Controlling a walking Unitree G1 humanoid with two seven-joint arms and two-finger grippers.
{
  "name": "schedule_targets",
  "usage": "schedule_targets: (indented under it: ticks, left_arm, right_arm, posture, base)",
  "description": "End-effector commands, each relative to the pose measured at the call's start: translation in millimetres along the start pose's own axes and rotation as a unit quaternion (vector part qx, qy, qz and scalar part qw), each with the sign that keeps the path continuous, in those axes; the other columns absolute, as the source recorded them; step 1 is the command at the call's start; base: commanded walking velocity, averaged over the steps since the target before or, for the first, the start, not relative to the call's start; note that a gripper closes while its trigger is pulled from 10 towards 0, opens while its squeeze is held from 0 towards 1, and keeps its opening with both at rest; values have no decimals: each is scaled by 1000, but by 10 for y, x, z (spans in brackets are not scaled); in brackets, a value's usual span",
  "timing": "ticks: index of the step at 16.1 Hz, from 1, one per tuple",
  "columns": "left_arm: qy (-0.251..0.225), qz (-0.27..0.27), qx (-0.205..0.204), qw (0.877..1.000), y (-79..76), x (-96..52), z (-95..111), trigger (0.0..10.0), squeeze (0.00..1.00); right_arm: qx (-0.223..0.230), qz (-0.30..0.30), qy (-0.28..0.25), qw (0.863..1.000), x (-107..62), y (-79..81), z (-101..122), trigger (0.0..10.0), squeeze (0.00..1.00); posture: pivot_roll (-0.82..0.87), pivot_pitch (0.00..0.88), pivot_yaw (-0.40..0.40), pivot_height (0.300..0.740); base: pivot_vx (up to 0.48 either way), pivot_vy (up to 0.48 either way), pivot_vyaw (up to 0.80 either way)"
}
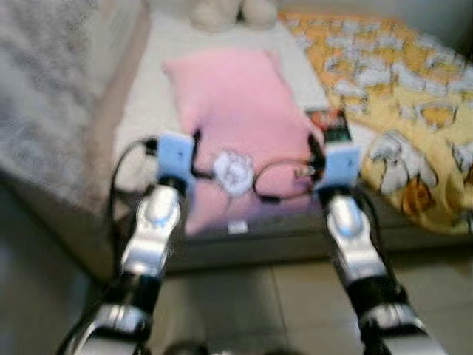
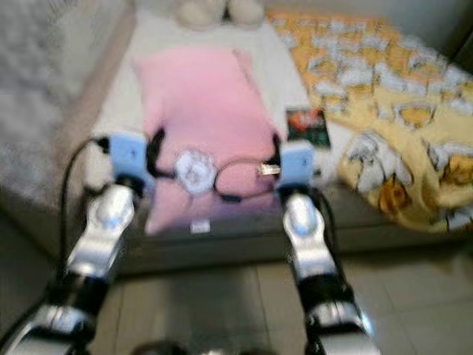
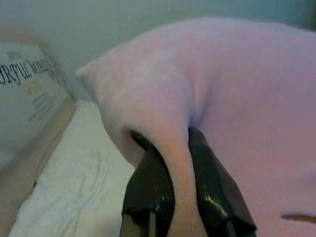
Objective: Clean up the room
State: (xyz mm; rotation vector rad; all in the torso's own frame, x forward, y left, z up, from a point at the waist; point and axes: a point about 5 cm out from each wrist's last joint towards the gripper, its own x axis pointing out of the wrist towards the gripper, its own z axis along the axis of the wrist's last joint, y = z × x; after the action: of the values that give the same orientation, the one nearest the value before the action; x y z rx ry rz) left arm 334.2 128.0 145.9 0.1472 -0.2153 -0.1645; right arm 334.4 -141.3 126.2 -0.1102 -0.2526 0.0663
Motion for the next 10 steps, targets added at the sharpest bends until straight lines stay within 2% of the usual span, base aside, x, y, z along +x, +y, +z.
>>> schedule_targets:
  ticks: [1,6,10]
  left_arm:
    - [-21,41,6,999,190,36,112,10000,0]
    - [-3,63,-2,998,274,11,40,10000,0]
    - [-3,61,5,998,305,26,54,10000,0]
  right_arm:
    - [6,-48,-15,999,33,-221,76,10000,0]
    - [10,-39,-10,999,50,-148,69,10000,0]
    - [17,-34,-2,999,78,-82,58,10000,0]
  posture:
    - [-39,0,-46,740]
    - [-18,0,-44,740]
    - [9,0,-48,740]
  base:
    - [461,0,0]
    - [458,0,0]
    - [458,0,764]
